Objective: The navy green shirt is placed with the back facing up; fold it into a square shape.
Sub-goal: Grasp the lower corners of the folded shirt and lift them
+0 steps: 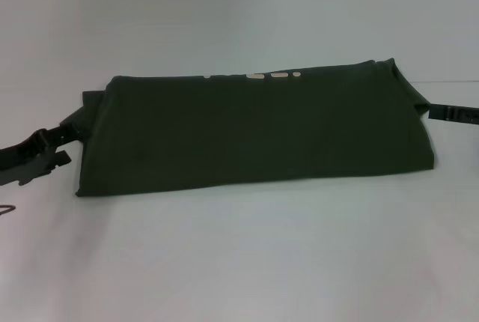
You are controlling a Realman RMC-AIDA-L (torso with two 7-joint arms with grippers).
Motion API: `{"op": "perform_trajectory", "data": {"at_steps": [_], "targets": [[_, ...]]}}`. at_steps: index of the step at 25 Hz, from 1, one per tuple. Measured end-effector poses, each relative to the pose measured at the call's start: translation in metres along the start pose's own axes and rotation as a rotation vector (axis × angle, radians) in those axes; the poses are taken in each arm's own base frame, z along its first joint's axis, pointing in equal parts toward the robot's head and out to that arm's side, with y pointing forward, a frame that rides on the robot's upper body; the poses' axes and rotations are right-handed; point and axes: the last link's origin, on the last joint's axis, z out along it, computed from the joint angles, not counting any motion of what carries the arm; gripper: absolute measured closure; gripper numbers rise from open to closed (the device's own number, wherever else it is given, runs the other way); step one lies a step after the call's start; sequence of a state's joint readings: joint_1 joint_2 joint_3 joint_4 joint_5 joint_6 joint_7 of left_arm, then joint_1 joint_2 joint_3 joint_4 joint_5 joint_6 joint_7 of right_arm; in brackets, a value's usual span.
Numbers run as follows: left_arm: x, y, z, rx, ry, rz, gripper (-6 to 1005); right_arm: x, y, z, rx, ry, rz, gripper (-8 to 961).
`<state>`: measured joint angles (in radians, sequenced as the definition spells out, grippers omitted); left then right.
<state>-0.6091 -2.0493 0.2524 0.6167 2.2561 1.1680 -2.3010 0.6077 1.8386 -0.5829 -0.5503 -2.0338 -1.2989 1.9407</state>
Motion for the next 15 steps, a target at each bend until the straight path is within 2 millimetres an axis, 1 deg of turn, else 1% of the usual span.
{"op": "perform_trajectory", "data": {"at_steps": [7, 15], "targets": [[-0.002, 0.0015, 0.0029, 0.008, -0.024, 0.04, 197, 0.002, -0.0041, 0.0028, 0.032, -0.01, 0.018, 79], [-0.0031, 0.0053, 0.0069, 0.009, -0.047, 0.072, 197, 0.0098, -0.0063, 0.0075, 0.046, 0.002, 0.042, 80]]}}
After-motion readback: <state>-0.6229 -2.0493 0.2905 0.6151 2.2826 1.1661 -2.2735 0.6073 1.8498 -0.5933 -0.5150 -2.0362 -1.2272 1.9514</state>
